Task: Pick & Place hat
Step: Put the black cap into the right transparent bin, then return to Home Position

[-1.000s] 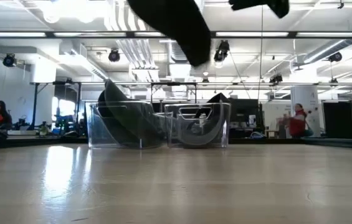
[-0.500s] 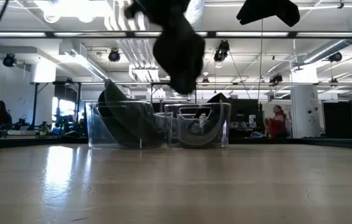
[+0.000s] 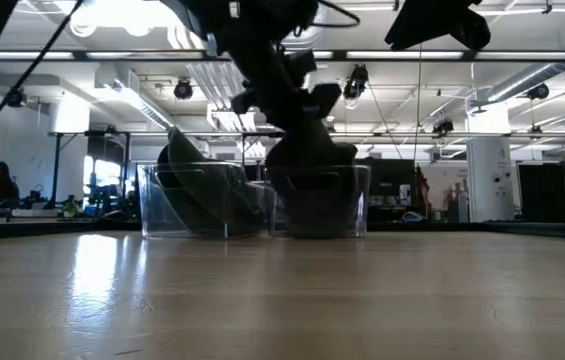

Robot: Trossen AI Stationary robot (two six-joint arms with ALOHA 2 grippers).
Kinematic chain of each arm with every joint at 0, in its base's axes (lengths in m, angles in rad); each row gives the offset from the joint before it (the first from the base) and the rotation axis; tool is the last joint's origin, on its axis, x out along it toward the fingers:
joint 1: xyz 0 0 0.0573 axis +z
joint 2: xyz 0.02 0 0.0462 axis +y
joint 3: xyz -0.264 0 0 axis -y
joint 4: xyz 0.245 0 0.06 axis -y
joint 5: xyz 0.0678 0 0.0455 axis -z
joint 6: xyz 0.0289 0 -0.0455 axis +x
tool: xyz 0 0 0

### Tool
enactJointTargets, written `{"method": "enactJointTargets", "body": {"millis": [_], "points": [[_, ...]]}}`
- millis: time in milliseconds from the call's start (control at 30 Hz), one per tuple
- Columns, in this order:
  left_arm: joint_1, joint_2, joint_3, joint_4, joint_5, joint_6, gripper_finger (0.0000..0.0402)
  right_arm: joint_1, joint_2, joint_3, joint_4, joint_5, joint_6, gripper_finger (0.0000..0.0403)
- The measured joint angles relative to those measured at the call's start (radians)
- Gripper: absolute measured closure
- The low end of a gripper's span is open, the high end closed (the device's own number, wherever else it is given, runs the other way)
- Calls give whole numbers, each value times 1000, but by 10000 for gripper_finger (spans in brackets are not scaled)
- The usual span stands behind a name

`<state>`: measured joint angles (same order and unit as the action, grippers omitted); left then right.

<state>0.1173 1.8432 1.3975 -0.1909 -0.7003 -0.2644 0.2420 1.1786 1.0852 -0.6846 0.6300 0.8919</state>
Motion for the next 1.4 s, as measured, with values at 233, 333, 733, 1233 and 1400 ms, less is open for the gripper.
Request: {"method": "enactJointTargets", "body": {"millis": [233, 333, 733, 1233, 1400], "points": [[14, 84, 7, 52, 38, 22, 392, 0, 1, -10, -1, -1, 29, 335], [13, 113, 7, 78, 44, 22, 388, 0, 2, -12, -2, -14, 34, 335], [2, 42, 5, 47, 63, 12, 247, 1, 2, -15, -18, -89, 52, 335], [-155, -409, 5, -318, 124, -157, 221, 2, -6, -15, -18, -90, -58, 335], [-210, -545, -80, -347, 240, -243, 221, 3, -27, -9, -4, -134, -9, 335]]}}
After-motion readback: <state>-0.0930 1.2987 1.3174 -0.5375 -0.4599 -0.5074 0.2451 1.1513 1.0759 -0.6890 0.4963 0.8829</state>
